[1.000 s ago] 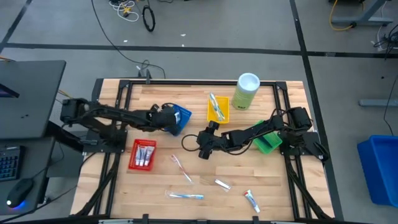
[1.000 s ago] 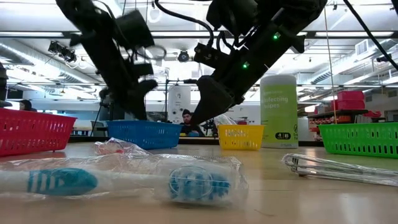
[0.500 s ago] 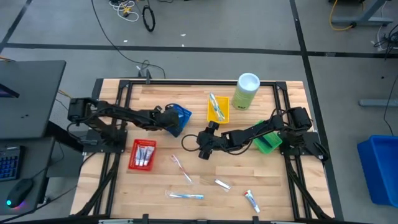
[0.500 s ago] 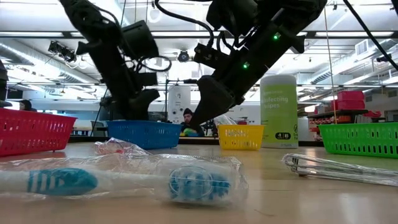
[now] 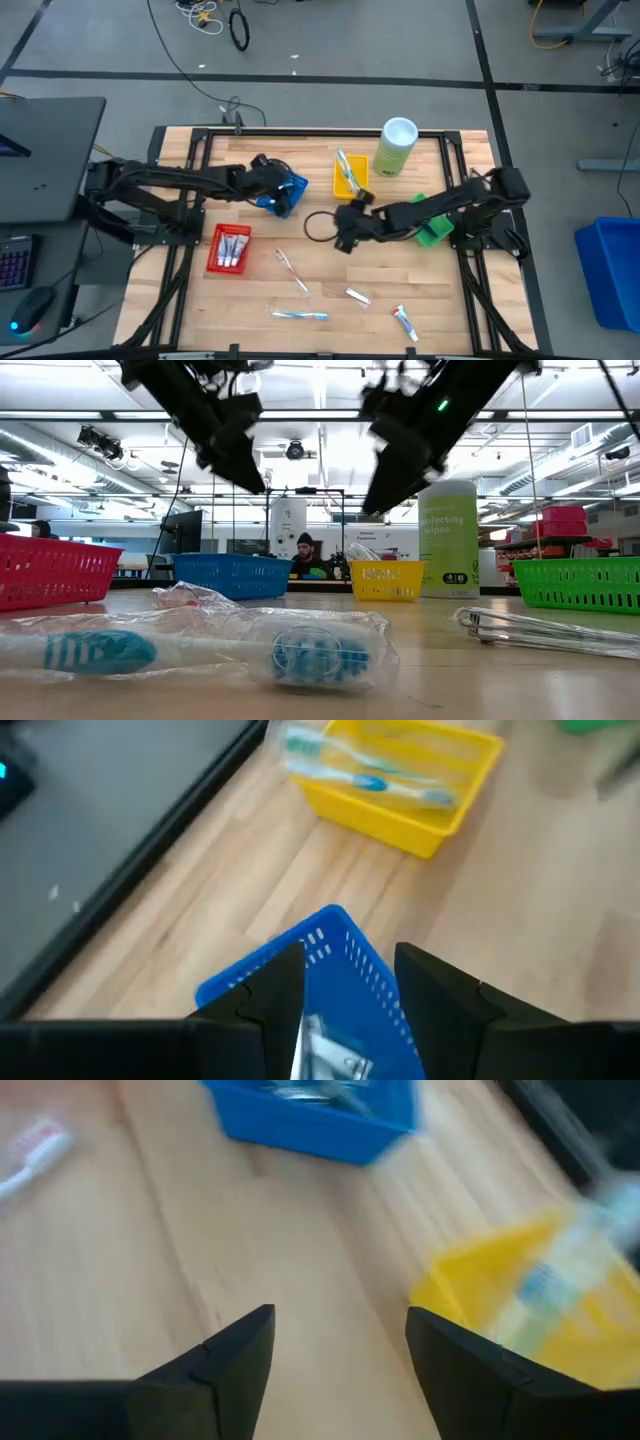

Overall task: Pick & Place Travel size toiletries
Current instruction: Put the red toothbrush into the yellow basket

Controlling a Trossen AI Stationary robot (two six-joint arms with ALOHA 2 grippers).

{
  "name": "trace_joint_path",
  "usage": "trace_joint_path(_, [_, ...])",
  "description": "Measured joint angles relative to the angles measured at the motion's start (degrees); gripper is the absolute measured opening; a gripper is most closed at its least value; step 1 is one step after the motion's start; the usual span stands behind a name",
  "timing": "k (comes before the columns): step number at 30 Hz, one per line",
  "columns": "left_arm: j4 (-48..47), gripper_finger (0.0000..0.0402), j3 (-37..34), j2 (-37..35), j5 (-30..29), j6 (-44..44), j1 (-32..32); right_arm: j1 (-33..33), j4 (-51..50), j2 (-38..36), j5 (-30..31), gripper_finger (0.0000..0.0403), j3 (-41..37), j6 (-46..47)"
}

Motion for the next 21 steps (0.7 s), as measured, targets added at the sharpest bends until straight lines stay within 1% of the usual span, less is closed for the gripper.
trace_joint_path(2, [0.5,0.0167,0.0,-1.5,1.5,2.8,-0.6,0.8,-5.7,-3.5,1.0,0.0233,0.0,6.0])
trace_joint_path(5, [0.6,0.0167,-0.7,-2.6,5.2,5.4,-1.4,2.0,-11.9,-7.5,1.0,0.0227,0.0,13.7])
trace_joint_path(7, [1.0,0.0167,-1.5,-2.6,7.5,6.9,-2.0,3.0,-15.1,-9.5,0.4,0.0223,0.0,16.8])
trace_joint_path(12, [3.3,0.0167,-4.1,-1.6,14.1,9.0,-4.0,4.9,-14.9,-10.4,-3.5,0.0214,0.0,21.6])
trace_joint_path(15, [9.0,0.0167,-6.5,-1.1,20.5,10.8,-5.5,5.8,-13.6,-9.3,-6.1,0.0208,0.0,23.1])
trace_joint_path(18, [11.3,0.0167,-8.2,-0.5,27.6,11.8,-7.1,6.6,-12.5,-8.5,-6.1,0.0201,0.0,24.4])
trace_joint_path(20, [12.7,0.0167,-9.2,0.3,30.5,11.8,-8.4,6.8,-12.2,-7.9,-6.1,0.0197,0.0,24.4])
trace_joint_path(21, [13.5,0.0167,-9.8,0.7,31.0,11.6,-9.1,7.0,-11.9,-7.7,-6.2,0.0195,0.0,24.4])
